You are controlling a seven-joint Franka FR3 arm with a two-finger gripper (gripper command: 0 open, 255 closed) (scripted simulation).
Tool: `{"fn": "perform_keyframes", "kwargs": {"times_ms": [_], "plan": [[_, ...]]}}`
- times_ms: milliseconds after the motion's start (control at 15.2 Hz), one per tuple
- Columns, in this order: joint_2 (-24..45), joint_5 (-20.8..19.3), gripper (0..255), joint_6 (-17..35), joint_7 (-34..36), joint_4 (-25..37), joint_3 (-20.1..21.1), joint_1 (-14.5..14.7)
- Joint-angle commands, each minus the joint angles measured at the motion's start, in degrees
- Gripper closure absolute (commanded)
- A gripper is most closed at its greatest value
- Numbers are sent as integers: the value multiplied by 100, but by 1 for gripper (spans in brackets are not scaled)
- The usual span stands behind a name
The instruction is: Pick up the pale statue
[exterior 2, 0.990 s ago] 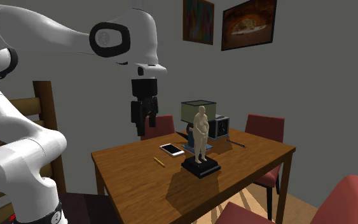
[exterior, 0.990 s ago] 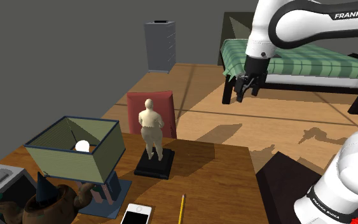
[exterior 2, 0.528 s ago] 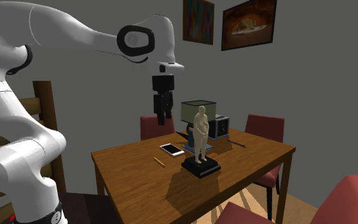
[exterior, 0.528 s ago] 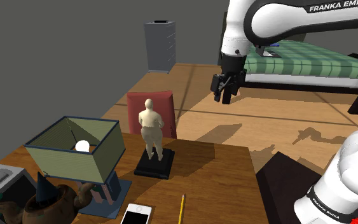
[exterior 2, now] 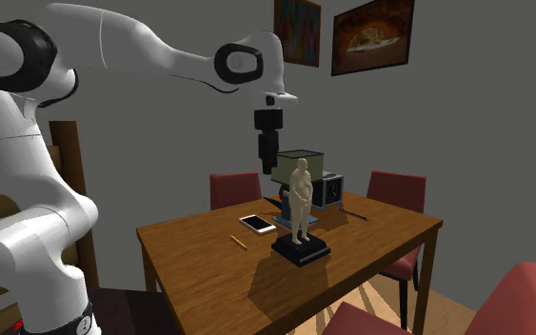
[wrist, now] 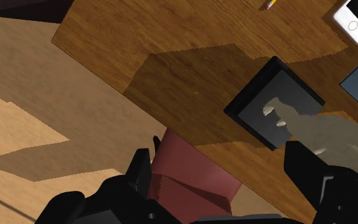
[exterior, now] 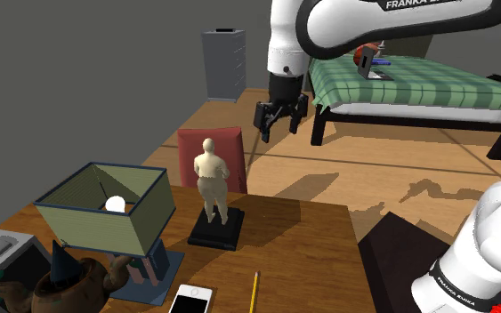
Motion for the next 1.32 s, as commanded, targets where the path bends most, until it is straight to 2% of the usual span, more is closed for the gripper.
{"fn": "perform_keyframes", "kwargs": {"times_ms": [0, 462, 792, 1254], "plan": [[424, -112, 0, -91, 264, 512, 158, 56], [2031, -752, 0, -565, 1154, 2507, 587, 492], [3487, -1393, 0, -1296, 1649, 4605, 687, 1176], [3240, -1282, 0, -613, 1655, 3684, 670, 1024]]}}
